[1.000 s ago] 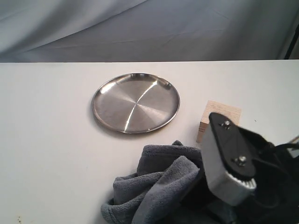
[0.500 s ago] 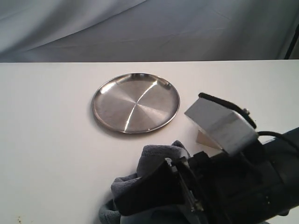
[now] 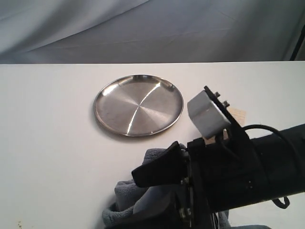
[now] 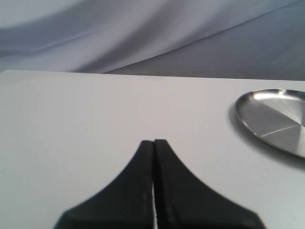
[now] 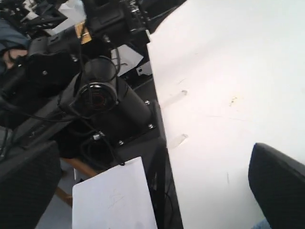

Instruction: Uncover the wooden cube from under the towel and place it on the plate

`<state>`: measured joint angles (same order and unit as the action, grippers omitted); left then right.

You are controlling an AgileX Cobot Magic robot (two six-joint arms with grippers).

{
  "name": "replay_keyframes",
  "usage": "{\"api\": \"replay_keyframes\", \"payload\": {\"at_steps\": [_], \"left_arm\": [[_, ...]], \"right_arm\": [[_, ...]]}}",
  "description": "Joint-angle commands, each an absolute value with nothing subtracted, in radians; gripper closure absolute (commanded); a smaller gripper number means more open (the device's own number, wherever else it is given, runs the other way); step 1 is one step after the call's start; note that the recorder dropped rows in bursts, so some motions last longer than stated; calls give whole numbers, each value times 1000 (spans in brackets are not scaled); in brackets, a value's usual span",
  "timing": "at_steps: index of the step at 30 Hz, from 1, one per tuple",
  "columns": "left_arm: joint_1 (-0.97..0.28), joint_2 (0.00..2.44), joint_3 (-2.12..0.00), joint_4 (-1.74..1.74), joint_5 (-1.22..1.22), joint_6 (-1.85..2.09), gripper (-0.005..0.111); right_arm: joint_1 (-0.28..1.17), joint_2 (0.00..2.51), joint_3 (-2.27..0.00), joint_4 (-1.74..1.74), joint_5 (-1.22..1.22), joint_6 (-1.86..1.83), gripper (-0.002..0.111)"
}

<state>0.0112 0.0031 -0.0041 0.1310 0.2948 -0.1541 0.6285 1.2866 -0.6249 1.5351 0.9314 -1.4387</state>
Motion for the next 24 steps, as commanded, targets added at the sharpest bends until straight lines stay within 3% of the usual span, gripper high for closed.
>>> {"api": "replay_keyframes", "payload": {"at_steps": [1,4,12,20,24], "left_arm": [[7,0,0,130,287,-154,106],[7,0,0,130,287,-154,106],[7,0,0,130,287,-154,106],[7,0,0,130,287,-154,106],[7,0,0,130,287,-154,106]], "right_arm": [[628,1281,-625,1667,1031,-1519,5],[628,1281,-625,1744,1221,-1649,5],[628,1279,-625,1660,1212,-1787,5],[628,1286,-625,1317,380,-1407,5],[628,1288,-625,1296,307,-1357,5]]}}
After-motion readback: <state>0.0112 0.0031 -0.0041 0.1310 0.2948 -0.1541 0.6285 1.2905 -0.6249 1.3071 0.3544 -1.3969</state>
